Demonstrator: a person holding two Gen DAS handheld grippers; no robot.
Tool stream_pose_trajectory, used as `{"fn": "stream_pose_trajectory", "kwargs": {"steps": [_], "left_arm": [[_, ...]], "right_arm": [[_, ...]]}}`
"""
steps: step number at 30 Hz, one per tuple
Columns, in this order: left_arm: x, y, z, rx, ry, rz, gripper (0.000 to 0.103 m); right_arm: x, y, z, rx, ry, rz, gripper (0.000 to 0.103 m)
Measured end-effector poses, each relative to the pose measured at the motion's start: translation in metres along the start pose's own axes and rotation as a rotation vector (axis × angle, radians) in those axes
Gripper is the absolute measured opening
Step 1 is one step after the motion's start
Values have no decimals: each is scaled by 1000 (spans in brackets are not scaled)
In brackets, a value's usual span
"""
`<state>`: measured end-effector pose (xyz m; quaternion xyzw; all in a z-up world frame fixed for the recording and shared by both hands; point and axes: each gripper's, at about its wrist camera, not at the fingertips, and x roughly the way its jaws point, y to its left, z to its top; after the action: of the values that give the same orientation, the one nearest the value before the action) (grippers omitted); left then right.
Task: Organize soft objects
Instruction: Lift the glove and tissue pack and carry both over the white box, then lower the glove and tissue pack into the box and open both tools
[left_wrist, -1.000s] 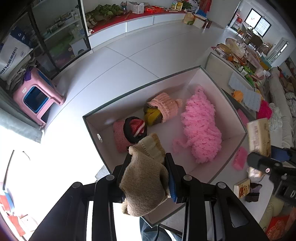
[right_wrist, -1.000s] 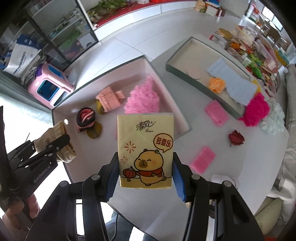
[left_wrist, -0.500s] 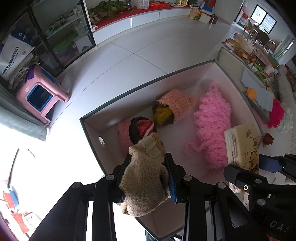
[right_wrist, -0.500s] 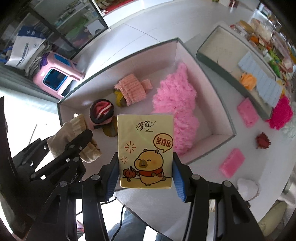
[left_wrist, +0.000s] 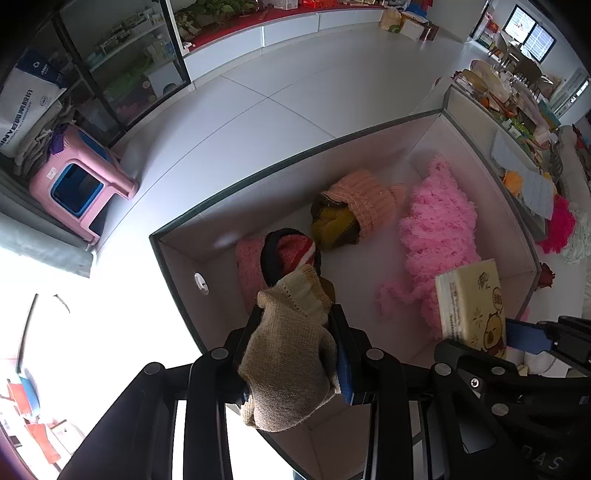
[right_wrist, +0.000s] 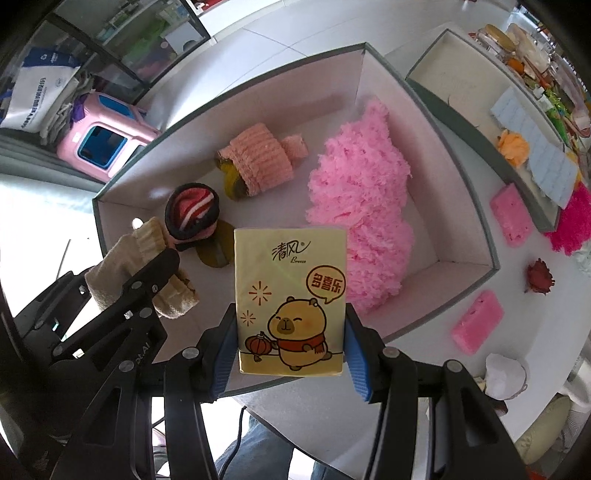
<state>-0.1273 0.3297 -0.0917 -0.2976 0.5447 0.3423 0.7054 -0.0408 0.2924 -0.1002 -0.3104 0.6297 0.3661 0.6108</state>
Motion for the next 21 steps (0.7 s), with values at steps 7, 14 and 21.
{"fn": "stream_pose_trajectory", "kwargs": {"steps": [7, 14, 21], "left_arm": [[3, -1, 2, 15, 5, 11, 35], [1, -4, 2, 32, -9, 15, 37], [-7, 11, 3, -41, -24, -1, 83]], "right_arm": [[12, 0, 3, 15, 26, 20, 56], [14, -1, 2, 17, 27, 27, 57], [6, -8, 0, 8, 3, -8, 75]]}}
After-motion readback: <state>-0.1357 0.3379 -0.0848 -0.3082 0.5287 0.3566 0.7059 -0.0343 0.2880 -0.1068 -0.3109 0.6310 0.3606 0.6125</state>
